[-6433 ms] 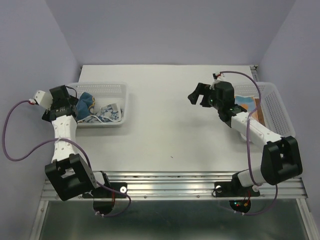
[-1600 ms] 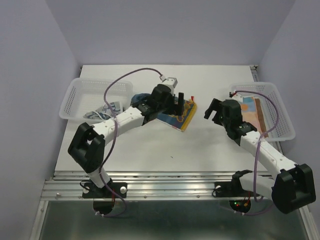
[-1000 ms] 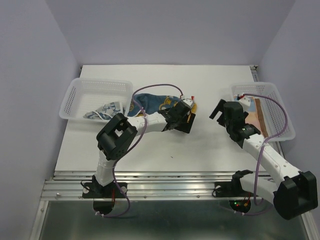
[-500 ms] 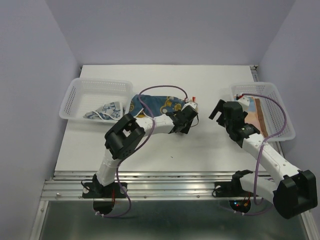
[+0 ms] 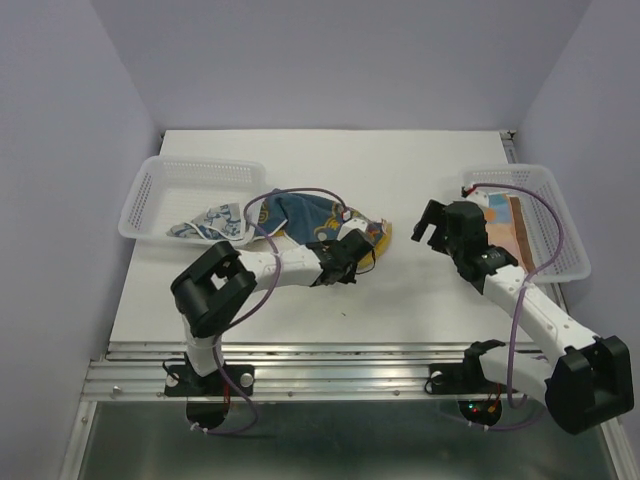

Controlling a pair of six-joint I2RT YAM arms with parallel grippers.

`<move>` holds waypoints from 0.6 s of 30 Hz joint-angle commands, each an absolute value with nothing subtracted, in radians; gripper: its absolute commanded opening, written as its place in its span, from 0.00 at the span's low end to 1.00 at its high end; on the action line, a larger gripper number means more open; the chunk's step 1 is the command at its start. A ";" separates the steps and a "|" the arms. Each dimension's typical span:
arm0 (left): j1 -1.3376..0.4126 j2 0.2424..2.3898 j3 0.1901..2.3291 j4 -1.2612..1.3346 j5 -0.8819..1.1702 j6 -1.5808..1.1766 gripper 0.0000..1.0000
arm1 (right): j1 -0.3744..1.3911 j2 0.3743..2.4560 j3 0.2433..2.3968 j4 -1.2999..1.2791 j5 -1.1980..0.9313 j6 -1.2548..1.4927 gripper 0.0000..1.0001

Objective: Fold and stack the towels
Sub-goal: Flatten out the crumpled towel

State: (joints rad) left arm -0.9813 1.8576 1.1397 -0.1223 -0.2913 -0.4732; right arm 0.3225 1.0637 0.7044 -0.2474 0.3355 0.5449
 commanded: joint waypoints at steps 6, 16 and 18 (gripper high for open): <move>-1.005 1.533 0.908 -0.138 -0.287 -0.609 0.00 | 0.371 1.192 0.761 -0.158 0.074 0.463 1.00; -1.009 1.534 0.828 -0.163 -0.272 -0.641 0.00 | 0.436 1.308 0.767 -0.173 0.215 0.555 1.00; -1.012 1.526 0.802 -0.158 -0.272 -0.647 0.00 | 0.455 1.342 0.799 -0.186 0.279 0.555 1.00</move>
